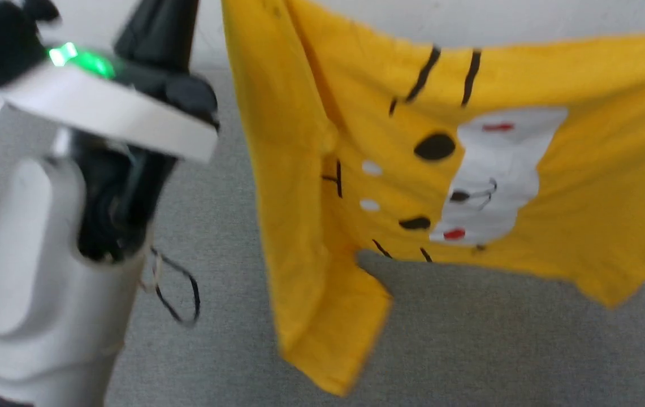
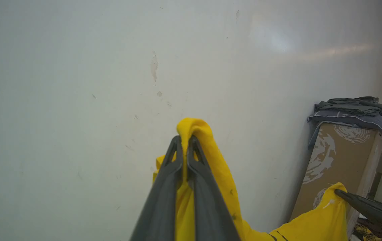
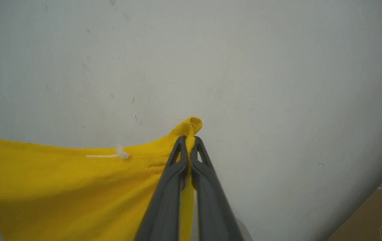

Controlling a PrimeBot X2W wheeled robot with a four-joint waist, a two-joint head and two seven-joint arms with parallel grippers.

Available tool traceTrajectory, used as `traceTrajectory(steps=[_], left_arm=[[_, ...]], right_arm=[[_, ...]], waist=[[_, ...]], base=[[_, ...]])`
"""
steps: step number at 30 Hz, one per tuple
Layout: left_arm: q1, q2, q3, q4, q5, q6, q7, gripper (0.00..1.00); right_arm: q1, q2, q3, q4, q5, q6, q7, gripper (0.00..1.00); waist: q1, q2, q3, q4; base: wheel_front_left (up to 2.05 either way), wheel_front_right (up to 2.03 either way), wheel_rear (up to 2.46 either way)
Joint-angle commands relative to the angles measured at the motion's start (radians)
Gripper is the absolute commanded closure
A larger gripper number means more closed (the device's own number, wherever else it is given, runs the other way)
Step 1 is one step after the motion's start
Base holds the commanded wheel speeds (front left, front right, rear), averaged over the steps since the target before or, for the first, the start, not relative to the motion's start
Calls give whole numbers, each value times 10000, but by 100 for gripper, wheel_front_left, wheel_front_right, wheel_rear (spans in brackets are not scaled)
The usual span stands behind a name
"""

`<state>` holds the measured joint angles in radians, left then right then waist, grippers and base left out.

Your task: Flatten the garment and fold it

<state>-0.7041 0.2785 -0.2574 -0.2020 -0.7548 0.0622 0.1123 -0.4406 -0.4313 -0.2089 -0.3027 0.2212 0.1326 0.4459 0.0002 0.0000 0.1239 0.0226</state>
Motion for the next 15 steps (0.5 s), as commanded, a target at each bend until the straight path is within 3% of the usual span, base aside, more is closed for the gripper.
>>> traceTrajectory(steps=[1, 6, 15], left_arm=[[-454, 82, 59, 49, 75, -67, 64, 100], [-2447, 203, 180, 712, 317, -63, 402, 100], [-6156, 608, 744, 3067, 1177, 240, 134, 100]], right_arm=[[-434, -150, 141, 110, 74, -19, 64, 100], [-2692, -602, 983, 991, 182, -19, 290, 100], [-6965, -302, 2202, 3660, -541, -19, -179, 100]], waist=[[-2, 0, 402, -244], [-2, 0, 1249, -593], [-2, 0, 3302, -1151]], base=[[0, 0, 0], [0, 0, 0], [0, 0, 0]])
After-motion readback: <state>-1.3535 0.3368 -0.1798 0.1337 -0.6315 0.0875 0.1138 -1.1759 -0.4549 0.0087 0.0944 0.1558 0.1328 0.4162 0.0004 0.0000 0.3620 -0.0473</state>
